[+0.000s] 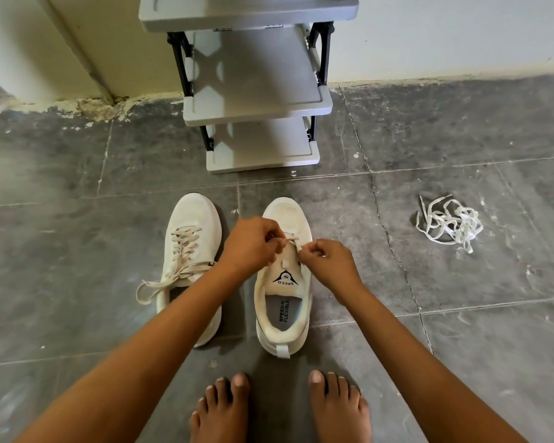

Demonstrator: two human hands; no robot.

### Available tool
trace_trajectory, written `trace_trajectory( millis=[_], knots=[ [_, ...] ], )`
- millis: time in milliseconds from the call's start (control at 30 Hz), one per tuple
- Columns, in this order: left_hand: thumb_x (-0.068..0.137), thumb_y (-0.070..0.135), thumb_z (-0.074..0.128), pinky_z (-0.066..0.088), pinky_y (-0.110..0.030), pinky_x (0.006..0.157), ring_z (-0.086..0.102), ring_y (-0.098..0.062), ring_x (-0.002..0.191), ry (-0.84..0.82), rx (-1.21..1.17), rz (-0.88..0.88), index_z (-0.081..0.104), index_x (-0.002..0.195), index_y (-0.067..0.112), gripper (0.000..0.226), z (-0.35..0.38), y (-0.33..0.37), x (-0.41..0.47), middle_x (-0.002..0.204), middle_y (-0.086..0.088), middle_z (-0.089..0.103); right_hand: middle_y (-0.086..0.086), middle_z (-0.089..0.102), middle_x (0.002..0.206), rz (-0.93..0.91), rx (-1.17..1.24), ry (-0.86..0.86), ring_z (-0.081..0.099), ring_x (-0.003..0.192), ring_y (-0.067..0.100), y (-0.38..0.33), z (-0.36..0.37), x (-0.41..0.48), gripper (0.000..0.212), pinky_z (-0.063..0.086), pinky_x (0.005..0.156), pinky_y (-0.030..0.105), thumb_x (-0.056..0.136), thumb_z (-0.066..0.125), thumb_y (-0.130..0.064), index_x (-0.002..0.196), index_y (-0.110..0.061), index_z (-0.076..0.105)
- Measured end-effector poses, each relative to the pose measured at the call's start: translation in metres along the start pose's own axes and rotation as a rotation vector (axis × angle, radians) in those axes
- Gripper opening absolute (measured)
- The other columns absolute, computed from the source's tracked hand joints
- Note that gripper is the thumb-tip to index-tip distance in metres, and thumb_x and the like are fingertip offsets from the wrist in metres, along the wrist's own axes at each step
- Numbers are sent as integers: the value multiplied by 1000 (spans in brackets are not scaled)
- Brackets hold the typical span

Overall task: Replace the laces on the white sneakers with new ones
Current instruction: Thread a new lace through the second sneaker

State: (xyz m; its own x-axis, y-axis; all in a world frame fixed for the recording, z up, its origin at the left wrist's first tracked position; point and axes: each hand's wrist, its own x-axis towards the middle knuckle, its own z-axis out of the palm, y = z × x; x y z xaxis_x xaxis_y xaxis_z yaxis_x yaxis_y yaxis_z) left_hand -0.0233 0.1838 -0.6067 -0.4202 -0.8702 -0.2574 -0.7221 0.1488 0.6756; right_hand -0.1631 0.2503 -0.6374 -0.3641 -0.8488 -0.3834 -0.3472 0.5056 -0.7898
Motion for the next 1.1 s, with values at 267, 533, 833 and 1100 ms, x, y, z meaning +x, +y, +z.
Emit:
trace_trajectory(
  millis=[267,533,833,1100],
  knots=[
    [89,23,59,47,-31,74,61,-22,90,98,257,53,71,100,18,18,26,4,-4,97,-4,68,-7,69,65,47,433,-112,59,61,6,21,-6,1,31,46,57,18,88,58,-8,69,-28,73],
    [91,27,56,48,-32,72,62,-19,90,159,179,-34,68,98,15,19,37,5,-4,98,-2,67,-8,70,63,54,544,-169,63,57,-1,23,-7,0,22,49,53,13,90,58,-9,79,-22,72],
    [91,25,54,39,-28,69,58,-19,89,202,118,-91,65,95,14,16,48,5,-5,101,-3,63,-6,70,67,51,582,-183,65,62,1,24,-6,-1,16,50,55,14,90,58,-10,84,-19,71],
    [92,25,53,42,-30,69,59,-20,90,190,192,-50,65,94,14,17,49,4,-6,102,-4,63,1,71,82,53,563,-210,67,74,8,25,-7,1,13,55,66,20,91,57,-11,92,-16,69]
  ],
)
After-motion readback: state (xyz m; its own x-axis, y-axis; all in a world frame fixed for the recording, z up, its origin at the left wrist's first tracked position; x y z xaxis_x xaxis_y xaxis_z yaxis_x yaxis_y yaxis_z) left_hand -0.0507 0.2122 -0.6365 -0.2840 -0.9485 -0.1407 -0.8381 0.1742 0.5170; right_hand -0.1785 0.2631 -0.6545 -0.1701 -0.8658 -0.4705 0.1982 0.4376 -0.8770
